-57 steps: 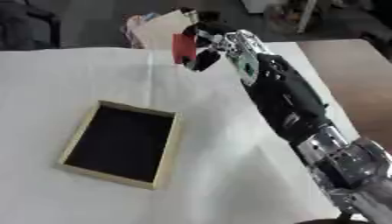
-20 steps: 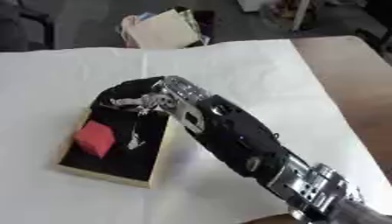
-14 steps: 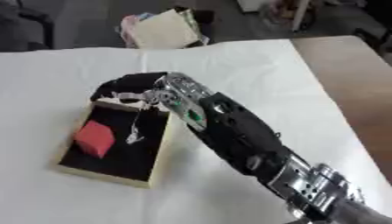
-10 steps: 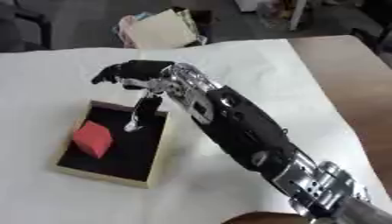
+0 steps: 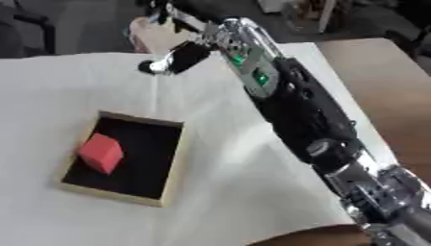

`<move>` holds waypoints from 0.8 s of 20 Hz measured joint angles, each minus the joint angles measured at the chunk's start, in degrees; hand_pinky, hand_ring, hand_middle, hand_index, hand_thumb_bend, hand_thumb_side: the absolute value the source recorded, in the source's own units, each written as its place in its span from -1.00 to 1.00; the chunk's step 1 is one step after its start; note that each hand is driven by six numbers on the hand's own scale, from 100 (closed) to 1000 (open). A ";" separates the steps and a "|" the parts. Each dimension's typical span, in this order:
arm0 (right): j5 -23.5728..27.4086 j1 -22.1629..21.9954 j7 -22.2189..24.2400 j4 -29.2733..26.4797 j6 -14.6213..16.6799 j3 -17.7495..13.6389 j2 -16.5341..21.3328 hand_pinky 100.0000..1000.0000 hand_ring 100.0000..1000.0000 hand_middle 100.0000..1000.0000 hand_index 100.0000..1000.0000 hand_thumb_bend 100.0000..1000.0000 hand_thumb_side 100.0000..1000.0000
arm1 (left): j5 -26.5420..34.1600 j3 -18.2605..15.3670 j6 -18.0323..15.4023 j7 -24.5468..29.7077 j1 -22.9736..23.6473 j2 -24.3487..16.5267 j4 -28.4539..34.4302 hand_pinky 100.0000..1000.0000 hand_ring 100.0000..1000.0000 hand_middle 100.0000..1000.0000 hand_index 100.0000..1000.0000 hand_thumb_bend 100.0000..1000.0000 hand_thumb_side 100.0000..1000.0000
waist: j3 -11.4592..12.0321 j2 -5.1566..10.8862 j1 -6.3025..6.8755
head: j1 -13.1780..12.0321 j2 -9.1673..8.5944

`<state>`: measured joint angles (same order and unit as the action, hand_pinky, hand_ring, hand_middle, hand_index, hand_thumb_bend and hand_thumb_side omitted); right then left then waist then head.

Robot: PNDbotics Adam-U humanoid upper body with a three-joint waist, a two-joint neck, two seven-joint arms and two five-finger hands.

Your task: Pick up objects on the table and place them in the box.

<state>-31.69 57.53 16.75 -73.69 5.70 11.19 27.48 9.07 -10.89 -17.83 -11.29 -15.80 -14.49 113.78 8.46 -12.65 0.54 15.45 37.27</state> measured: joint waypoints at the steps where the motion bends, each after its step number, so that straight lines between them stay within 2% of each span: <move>1: 0.87 0.34 -0.88 0.95 -0.88 -1.42 0.28 -0.04 0.38 0.47 0.84 -0.22 -0.20 | -0.02 -0.04 0.00 -0.10 0.15 0.00 0.00 0.55 0.14 0.19 0.57 -0.67 -0.23 | -0.20 0.09 0.06 | -0.18 0.01; 9: 7.81 1.99 -7.85 10.93 -7.85 -12.86 2.39 -0.13 0.32 0.44 0.79 -0.32 -0.19 | -0.06 -0.34 0.04 -0.44 0.53 0.00 0.00 0.55 0.14 0.19 0.57 -0.67 -0.23 | -0.72 0.45 0.28 | -1.15 0.12; 16: 13.99 1.50 -13.99 17.53 -13.57 -23.00 4.09 -0.18 0.26 0.39 0.75 -0.53 -0.20 | -0.35 -0.34 0.30 -0.55 0.82 0.00 0.00 0.56 0.15 0.19 0.57 -0.66 -0.23 | -1.37 1.15 -0.06 | -2.12 1.56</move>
<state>-17.71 59.03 2.76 -56.16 -7.87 -11.81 31.57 8.72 -11.24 -17.54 -11.84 -14.98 -14.49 113.78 7.09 -11.50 0.48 13.33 38.84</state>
